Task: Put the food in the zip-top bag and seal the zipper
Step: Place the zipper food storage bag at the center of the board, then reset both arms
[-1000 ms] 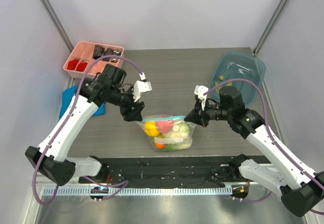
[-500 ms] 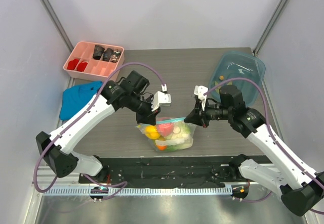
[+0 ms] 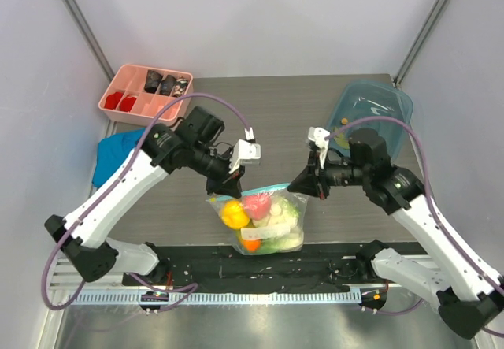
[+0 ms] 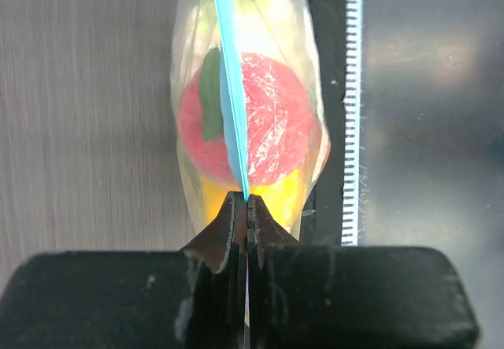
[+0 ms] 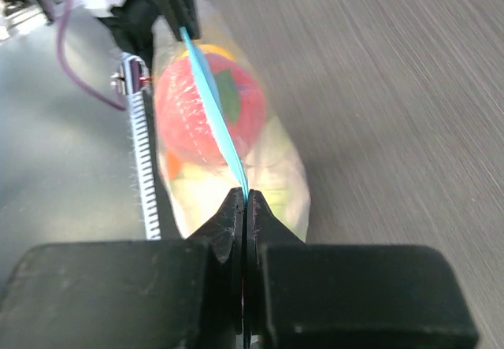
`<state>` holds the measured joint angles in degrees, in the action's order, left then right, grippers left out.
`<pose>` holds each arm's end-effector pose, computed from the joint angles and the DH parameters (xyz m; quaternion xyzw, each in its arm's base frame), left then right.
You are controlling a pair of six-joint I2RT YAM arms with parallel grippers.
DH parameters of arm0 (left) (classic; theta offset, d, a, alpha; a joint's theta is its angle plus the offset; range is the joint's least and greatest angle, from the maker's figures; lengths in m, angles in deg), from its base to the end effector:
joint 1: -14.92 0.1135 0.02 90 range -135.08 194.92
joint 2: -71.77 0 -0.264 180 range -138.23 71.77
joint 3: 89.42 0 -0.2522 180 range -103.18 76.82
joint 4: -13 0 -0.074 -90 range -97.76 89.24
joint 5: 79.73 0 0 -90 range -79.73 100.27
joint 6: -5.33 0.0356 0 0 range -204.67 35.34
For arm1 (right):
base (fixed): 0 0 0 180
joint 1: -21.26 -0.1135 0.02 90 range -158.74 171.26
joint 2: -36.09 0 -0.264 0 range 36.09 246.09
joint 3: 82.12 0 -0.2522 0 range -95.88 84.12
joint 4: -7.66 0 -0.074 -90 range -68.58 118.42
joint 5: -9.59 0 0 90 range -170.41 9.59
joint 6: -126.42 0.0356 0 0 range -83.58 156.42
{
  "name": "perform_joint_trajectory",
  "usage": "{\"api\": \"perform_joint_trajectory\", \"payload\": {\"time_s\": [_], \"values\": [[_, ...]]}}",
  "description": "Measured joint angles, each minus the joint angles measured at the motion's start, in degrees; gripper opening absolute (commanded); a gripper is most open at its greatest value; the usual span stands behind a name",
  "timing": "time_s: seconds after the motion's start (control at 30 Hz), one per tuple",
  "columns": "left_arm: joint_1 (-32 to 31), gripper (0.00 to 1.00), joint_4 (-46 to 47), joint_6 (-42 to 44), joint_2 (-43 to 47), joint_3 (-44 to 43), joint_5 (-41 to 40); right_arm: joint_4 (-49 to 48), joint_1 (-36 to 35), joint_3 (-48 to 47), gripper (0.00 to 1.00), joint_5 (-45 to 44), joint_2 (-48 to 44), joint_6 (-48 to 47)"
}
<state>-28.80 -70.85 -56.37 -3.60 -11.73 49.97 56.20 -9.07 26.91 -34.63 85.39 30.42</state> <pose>0.1530 -0.1778 0.3983 0.6083 0.6725 -0.3585 0.2218 0.1342 0.1081 0.3621 -0.4382 0.6824 0.4256 0.4016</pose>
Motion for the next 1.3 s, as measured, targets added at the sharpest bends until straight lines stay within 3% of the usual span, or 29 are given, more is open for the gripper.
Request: {"api": "perform_joint_trajectory", "payload": {"time_s": [0.27, 0.37, 0.43, 0.47, 0.5, 0.63, 0.67, 0.7, 0.77, 0.93, 1.17, 1.3], "values": [[13.66, 0.0, 4.79, -1.14, -12.48, 2.97, 1.07, -7.06, 1.64, -0.15, 0.01, -8.61, 17.33, -3.43], [15.93, 0.01, 8.07, -1.44, -16.79, 2.58, 1.05, -11.91, 2.82, -0.15, 0.01, -10.56, 21.64, -3.74], [16.2, 0.17, 9.51, -2.45, -18.64, 2.1, 0.09, -14.14, 3.32, -0.31, 0.06, -12.15, 23.82, -4.31], [16.28, 0.31, 10.14, -2.97, -19.32, 1.81, -0.48, -14.69, 3.58, -0.61, 0.19, -12.83, 25.11, -4.5], [16.33, 0.39, 10.58, -3.82, -19.78, 1.53, -1.27, -14.82, 3.89, -1.25, 0.28, -13.53, 26.51, -4.68], [16.76, 0.66, 12.04, -7.15, -19.87, 1.46, -4.57, -15.06, 6.25, -4.35, 0.49, -15.85, 30.62, -4.09], [17.09, 0.84, 12.59, -8.09, -19.69, 1.46, -5.4, -15.08, 7.15, -4.79, 0.58, -16.17, 30.77, -3.85], [17.68, 0.95, 13.22, -8.85, -19.41, 1.46, -6.21, -15.02, 8.22, -5.11, 0.61, -16.48, 30.69, -3.39], [19.23, 1.0, 14.43, -10.38, -18.14, 1.42, -7.69, -15.02, 10.21, -5.44, 0.74, -16.85, 29.97, -2.54], [23.26, 1.0, 14.69, -14.64, -14.16, -2.97, -12.24, -13.44, 16.0, -6.19, 0.89, -17.29, 25.86, -1.11], [24.65, 1.0, 11.04, -20.35, -13.49, -16.7, -19.04, -11.45, 24.92, -9.57, 0.92, -18.29, 19.19, 2.67], [27.08, 1.0, 11.47, -23.39, -10.97, -13.53, -21.35, -8.39, 30.49, -9.6, 0.94, -18.64, 18.45, 6.19]]}}
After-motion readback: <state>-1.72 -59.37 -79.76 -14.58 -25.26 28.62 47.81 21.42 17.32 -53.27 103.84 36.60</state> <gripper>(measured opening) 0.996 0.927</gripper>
